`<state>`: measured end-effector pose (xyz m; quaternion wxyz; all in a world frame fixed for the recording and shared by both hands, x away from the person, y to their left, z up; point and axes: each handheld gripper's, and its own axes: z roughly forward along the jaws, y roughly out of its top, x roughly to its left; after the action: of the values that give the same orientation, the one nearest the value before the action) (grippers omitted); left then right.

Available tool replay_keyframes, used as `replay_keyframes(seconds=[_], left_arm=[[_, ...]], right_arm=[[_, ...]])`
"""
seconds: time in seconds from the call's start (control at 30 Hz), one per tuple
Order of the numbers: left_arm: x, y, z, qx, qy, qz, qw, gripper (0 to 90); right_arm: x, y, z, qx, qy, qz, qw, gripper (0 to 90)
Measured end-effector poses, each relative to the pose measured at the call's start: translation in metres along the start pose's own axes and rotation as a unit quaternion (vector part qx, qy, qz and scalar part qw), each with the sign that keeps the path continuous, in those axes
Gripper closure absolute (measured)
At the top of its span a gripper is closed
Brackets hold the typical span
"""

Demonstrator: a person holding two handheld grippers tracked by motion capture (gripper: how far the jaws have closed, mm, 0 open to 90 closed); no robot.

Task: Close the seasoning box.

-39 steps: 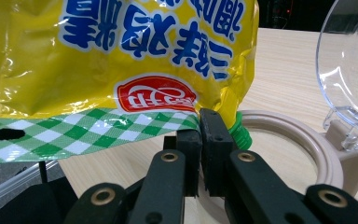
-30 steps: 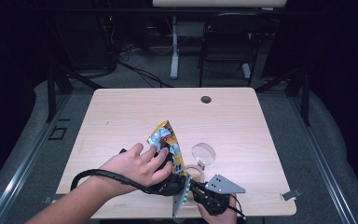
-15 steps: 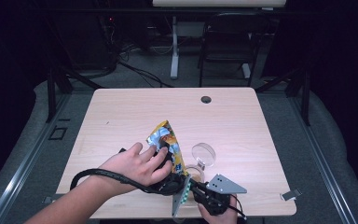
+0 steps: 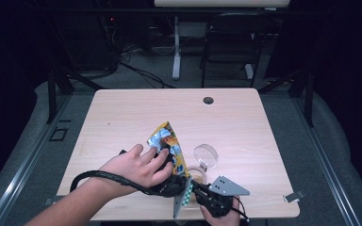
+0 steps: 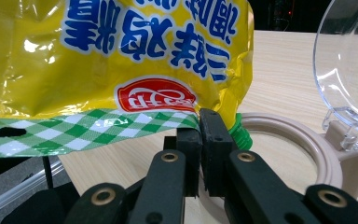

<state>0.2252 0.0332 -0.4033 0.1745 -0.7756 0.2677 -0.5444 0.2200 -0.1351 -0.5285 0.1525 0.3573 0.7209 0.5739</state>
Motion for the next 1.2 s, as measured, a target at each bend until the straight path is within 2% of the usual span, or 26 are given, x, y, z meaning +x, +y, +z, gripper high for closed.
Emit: replay_keyframes(seconds=[0.33, 0.43, 0.53, 0.63, 0.77, 0.8, 0.83, 1.0, 1.2], left_arm=[[-0.001, 0.000, 0.001, -0.001, 0.004, -0.002, 1.0000, 80.0], [-0.002, -0.001, 0.001, 0.000, -0.001, -0.003, 1.0000, 80.1], [-0.003, -0.001, 0.002, 0.001, -0.004, -0.008, 1.0000, 80.3], [-0.006, -0.001, 0.004, 0.001, -0.004, -0.012, 0.9999, 80.7], [-0.012, -0.003, 0.007, -0.002, -0.006, -0.025, 0.9997, 81.1], [-0.014, -0.004, 0.007, 0.003, -0.016, -0.035, 0.9992, 81.1], [-0.014, -0.005, 0.008, 0.000, -0.013, -0.033, 0.9994, 81.2], [-0.021, -0.007, 0.010, -0.002, -0.022, -0.052, 0.9984, 81.5], [-0.030, -0.012, 0.014, -0.007, -0.037, -0.080, 0.9961, 81.4]], right_arm=[[0.000, 0.000, 0.000, 0.000, 0.000, 0.000, 1.0000, 87.3], [0.000, 0.000, 0.000, 0.002, -0.002, -0.003, 1.0000, 87.4], [0.001, 0.000, 0.000, 0.003, -0.004, -0.009, 0.9999, 87.4], [0.004, 0.000, 0.000, 0.008, -0.018, -0.033, 0.9993, 87.6], [0.008, 0.000, 0.001, 0.012, -0.033, -0.061, 0.9975, 87.7], [0.008, 0.001, 0.001, 0.015, -0.035, -0.068, 0.9969, 87.7], [0.010, 0.000, 0.001, 0.015, -0.039, -0.074, 0.9964, 87.8], [0.011, 0.000, 0.002, 0.017, -0.043, -0.083, 0.9955, 87.8], [0.013, 0.000, 0.003, 0.020, -0.049, -0.094, 0.9942, 87.9]])
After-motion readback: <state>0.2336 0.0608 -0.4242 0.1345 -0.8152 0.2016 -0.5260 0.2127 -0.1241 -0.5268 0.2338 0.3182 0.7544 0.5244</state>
